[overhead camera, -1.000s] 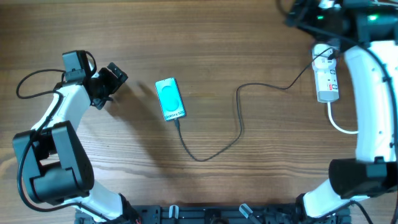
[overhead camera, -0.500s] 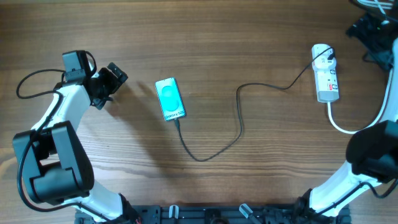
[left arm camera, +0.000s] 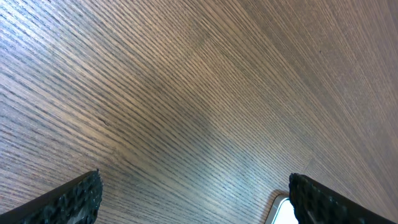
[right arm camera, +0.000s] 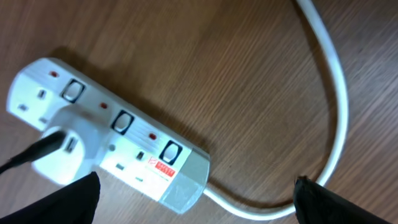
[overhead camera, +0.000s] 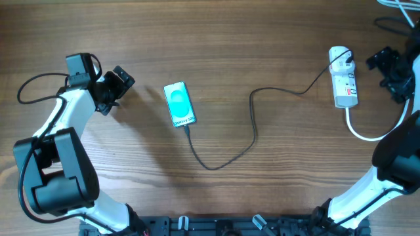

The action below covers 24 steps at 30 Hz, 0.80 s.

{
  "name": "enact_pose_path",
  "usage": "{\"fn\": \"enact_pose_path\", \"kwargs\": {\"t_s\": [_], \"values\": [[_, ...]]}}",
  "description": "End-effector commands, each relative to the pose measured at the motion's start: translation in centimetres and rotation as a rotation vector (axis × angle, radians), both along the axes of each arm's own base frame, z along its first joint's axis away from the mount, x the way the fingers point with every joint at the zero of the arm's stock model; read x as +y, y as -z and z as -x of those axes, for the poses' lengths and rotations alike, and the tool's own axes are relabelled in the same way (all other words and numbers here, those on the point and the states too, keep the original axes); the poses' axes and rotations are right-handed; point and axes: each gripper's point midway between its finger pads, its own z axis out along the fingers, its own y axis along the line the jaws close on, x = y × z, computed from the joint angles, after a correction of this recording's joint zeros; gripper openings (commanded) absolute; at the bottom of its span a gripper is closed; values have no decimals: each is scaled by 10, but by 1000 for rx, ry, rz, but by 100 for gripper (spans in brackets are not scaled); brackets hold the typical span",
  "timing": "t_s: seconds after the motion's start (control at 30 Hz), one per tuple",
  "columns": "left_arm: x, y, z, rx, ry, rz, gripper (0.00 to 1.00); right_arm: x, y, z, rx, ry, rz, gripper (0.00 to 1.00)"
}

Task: Plug charger to phone and switch on socket
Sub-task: 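Move the right gripper to the power strip's switch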

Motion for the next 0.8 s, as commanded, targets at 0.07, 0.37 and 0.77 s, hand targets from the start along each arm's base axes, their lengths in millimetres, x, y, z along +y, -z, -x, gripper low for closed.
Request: {"fn": "enact_pose_path", "kwargs": {"t_s": [0.07,0.37,0.77], "values": [[4,-13,-6,-34,-3,-16,100,2,32,7,30,22,-12,100],[4,-13,-6,-34,-3,-16,100,1,49,6,12,19,1,100],[4,-13,-6,-34,-3,-16,100,-7,47,4,17,-30,51,100]]}}
